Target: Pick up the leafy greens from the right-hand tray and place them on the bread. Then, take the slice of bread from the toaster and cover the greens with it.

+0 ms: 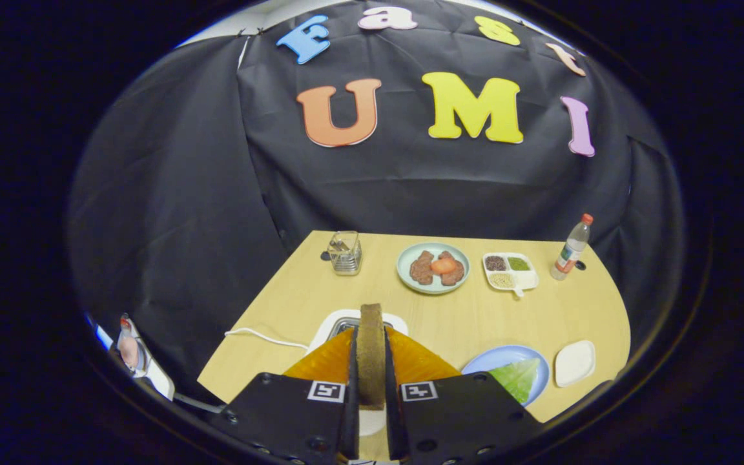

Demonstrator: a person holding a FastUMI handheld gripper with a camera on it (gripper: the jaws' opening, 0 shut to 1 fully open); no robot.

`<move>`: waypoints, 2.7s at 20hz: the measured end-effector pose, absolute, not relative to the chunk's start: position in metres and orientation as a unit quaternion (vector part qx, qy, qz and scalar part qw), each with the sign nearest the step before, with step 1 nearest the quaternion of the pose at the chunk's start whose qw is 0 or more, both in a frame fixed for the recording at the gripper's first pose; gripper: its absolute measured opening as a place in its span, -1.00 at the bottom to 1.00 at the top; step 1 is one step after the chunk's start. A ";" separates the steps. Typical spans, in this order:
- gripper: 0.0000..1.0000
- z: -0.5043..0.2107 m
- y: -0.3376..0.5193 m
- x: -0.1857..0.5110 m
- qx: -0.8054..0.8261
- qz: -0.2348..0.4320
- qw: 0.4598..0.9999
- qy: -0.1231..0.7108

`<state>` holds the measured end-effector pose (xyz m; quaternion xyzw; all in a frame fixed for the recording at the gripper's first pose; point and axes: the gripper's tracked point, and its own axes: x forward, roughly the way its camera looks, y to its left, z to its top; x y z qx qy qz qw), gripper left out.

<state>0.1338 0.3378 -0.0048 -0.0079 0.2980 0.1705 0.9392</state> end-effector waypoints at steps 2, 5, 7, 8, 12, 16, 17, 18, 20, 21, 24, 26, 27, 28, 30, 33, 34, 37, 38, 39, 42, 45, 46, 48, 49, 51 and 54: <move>-0.67 0.004 0.326 0.132 0.004 0.169 0.941 0.294; -0.66 0.004 0.297 0.138 0.014 0.151 0.944 0.293; -0.66 -0.010 0.274 0.144 0.020 0.133 0.944 0.301; -0.66 -0.019 0.262 0.147 0.023 0.123 0.944 0.307; -0.83 -0.059 0.219 0.165 0.033 0.080 0.943 0.322; -0.83 -0.095 0.189 0.174 0.048 0.056 0.942 0.328; -0.82 -0.101 0.185 0.173 0.056 0.058 0.941 0.328; -0.82 -0.106 0.181 0.173 0.068 0.061 0.941 0.326; -0.82 -0.118 0.174 0.172 0.102 0.071 0.938 0.324; -0.82 -0.124 0.172 0.172 0.121 0.081 0.935 0.322; -0.82 -0.147 0.157 0.174 0.157 0.103 0.924 0.332; -0.83 -0.162 0.145 0.177 0.190 0.109 0.913 0.345; -0.83 -0.169 0.138 0.178 0.201 0.109 0.909 0.350; -0.83 -0.176 0.133 0.179 0.207 0.110 0.905 0.355; -0.83 -0.186 0.121 0.182 0.209 0.108 0.905 0.354; -0.79 -0.197 0.109 0.186 0.204 0.123 0.907 0.346; -0.74 -0.201 0.103 0.189 0.198 0.123 0.911 0.341; -0.49 -0.211 0.091 0.190 0.166 0.123 0.924 0.321; -0.48 -0.212 0.090 0.190 0.154 0.126 0.928 0.316; -0.40 -0.214 0.085 0.191 0.138 0.114 0.934 0.309; -0.15 -0.220 0.076 0.191 0.097 0.090 0.944 0.302; -0.05 -0.208 0.057 0.193 0.062 0.044 0.961 0.265; -0.02 -0.195 0.057 0.190 0.059 0.039 0.967 0.246; 0.16 -0.166 0.060 0.179 0.049 0.034 0.977 0.203; 0.30 -0.150 0.059 0.174 0.041 0.027 0.982 0.181; 0.59 -0.119 0.061 0.159 0.028 0.020 0.990 0.140; 0.65 -0.067 0.060 0.138 0.013 0.002 0.998 0.067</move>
